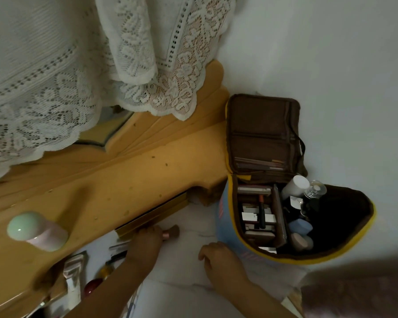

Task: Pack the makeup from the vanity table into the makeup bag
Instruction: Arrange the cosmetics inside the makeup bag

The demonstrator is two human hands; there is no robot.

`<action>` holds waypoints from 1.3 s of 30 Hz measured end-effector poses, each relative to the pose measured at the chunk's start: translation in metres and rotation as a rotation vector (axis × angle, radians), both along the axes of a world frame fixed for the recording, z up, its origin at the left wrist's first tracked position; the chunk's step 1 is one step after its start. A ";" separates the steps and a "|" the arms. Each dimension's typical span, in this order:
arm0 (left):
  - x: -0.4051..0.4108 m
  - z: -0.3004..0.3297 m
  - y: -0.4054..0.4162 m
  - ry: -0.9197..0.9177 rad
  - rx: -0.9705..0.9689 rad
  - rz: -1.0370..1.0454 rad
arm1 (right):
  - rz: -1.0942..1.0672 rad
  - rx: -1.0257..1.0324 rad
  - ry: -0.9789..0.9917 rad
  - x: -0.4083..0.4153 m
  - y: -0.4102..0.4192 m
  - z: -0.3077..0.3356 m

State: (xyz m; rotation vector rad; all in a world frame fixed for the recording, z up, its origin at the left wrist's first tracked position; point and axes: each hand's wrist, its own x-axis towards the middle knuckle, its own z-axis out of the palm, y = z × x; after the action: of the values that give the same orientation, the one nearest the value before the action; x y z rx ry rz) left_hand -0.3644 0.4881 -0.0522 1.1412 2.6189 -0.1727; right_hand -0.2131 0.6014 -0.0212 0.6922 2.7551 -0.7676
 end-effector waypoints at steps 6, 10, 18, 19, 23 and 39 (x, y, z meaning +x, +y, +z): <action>0.006 0.056 0.010 -0.208 0.290 0.021 | -0.189 -0.146 0.235 -0.005 0.003 0.021; 0.010 0.114 0.014 -0.791 0.714 0.333 | -0.390 -0.474 0.436 -0.014 0.004 0.062; 0.040 0.180 0.032 -1.521 0.809 0.350 | -0.428 -1.107 0.726 -0.007 0.026 0.137; 0.042 0.181 0.036 -1.547 0.808 0.347 | -0.419 -1.150 0.728 -0.004 0.031 0.142; 0.050 0.184 0.058 -1.595 0.823 0.316 | -0.346 -1.212 0.729 0.006 0.054 0.158; 0.084 0.183 0.188 -1.372 0.846 0.462 | -0.722 -0.854 0.925 0.053 0.195 0.166</action>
State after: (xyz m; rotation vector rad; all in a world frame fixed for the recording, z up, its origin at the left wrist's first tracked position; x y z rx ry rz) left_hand -0.2808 0.6757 0.1312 0.4020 1.5048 1.3702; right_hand -0.1605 0.7959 0.1449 1.3309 2.2318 -2.7466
